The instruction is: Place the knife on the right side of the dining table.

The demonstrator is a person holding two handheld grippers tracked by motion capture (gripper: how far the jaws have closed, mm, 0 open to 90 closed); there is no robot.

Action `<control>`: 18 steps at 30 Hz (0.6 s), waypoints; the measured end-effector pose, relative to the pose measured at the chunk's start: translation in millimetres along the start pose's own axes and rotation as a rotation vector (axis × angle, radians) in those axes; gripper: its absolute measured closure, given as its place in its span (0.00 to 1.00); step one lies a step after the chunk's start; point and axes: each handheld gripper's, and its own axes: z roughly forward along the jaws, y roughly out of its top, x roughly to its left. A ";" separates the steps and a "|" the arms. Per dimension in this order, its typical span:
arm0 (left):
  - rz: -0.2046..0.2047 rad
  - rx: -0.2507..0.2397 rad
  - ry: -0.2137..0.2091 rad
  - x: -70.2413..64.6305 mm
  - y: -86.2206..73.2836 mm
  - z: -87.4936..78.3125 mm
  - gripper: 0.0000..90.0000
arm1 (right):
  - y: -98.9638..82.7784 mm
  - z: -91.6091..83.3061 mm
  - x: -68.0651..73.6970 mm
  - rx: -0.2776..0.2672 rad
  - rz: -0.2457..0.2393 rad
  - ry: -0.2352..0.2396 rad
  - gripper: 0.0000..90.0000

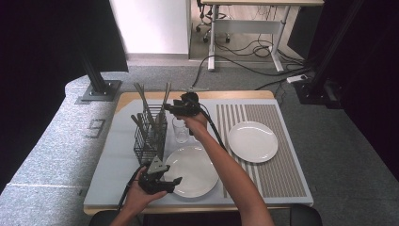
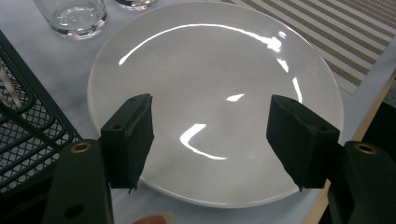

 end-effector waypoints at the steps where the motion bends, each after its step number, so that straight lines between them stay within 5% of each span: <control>1: 0.000 0.000 0.000 -0.1 0.0 -0.1 0.36 | -0.1 0.4 -0.2 0.001 0.001 0.000 0.50; 18: 0.001 -0.002 -0.001 -0.2 -0.2 -0.5 0.36 | 1.3 7.7 -3.6 -0.003 0.012 -0.009 0.52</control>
